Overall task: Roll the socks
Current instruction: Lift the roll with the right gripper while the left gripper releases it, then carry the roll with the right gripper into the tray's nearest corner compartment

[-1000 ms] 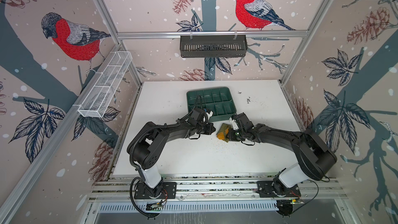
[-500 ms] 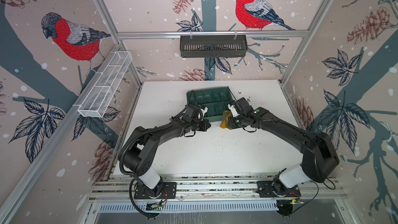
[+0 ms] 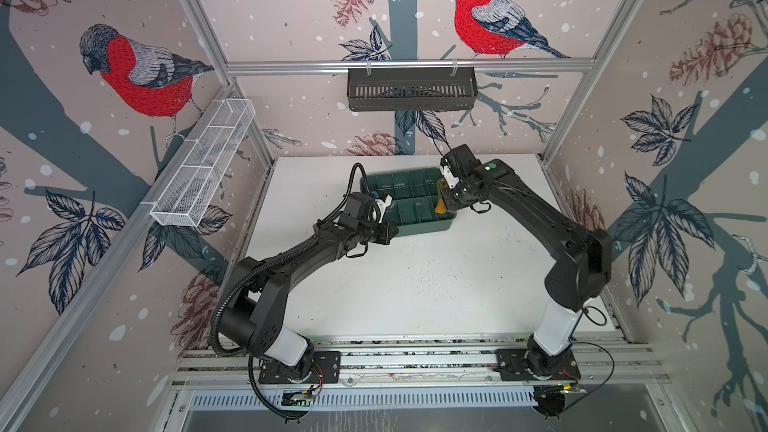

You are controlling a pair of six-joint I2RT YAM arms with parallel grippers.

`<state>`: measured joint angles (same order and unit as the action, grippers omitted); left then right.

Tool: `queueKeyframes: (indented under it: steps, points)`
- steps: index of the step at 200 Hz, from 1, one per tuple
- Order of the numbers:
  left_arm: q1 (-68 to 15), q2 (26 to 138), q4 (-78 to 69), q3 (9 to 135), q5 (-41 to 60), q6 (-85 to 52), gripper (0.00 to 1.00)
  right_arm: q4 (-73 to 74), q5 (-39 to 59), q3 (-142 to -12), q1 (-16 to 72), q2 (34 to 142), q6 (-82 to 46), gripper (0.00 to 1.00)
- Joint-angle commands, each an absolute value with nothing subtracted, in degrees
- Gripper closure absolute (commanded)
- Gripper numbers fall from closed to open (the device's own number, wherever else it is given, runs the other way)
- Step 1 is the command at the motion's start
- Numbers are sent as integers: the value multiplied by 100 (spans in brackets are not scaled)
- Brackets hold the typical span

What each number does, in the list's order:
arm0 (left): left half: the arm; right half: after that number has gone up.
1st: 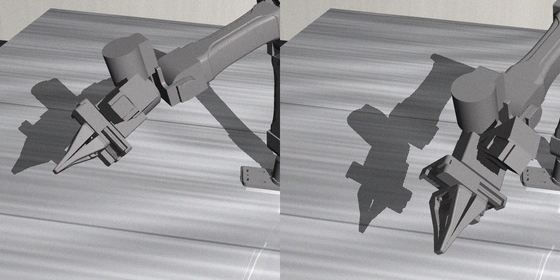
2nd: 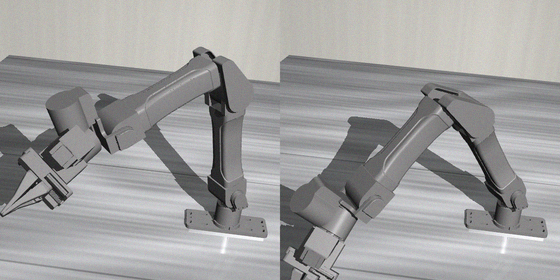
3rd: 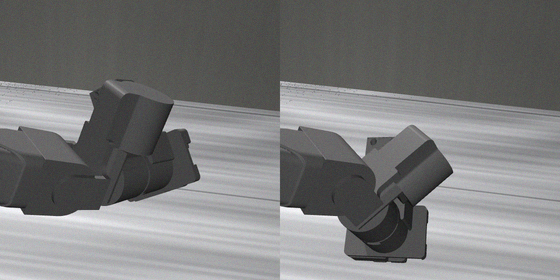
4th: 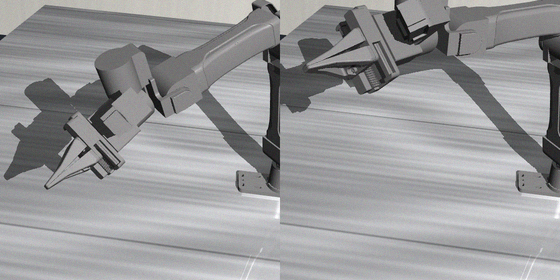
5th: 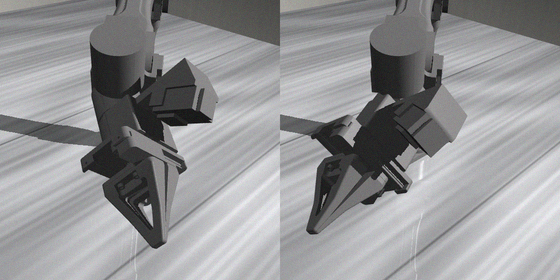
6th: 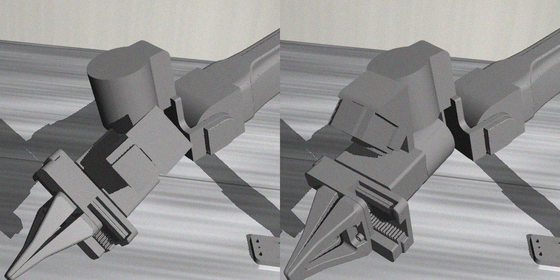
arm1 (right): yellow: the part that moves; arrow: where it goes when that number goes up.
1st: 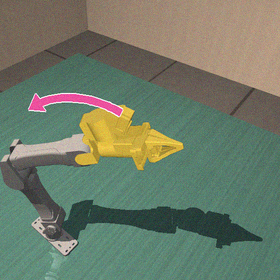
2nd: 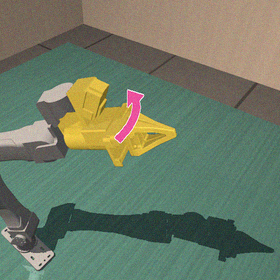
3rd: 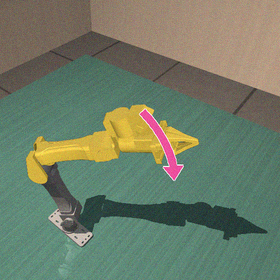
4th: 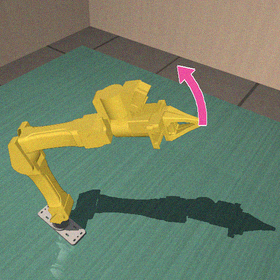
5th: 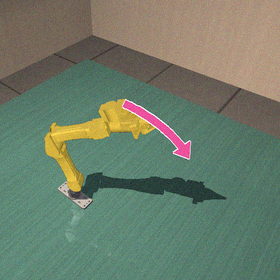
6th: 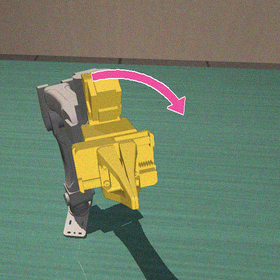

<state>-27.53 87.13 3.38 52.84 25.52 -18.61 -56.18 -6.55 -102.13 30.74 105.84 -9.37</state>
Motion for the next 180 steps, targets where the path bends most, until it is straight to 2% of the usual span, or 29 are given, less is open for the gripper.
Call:
queueKeyframes:
  steps: [1,180]
  points:
    - [-2708,8655,352,5241,2679,-1714,90,-6280,-896,-10700,3052,10951,-660,100]
    - [-2387,8848,71,5038,3056,-1624,90,-6855,-621,-11819,2918,12500,-396,100]
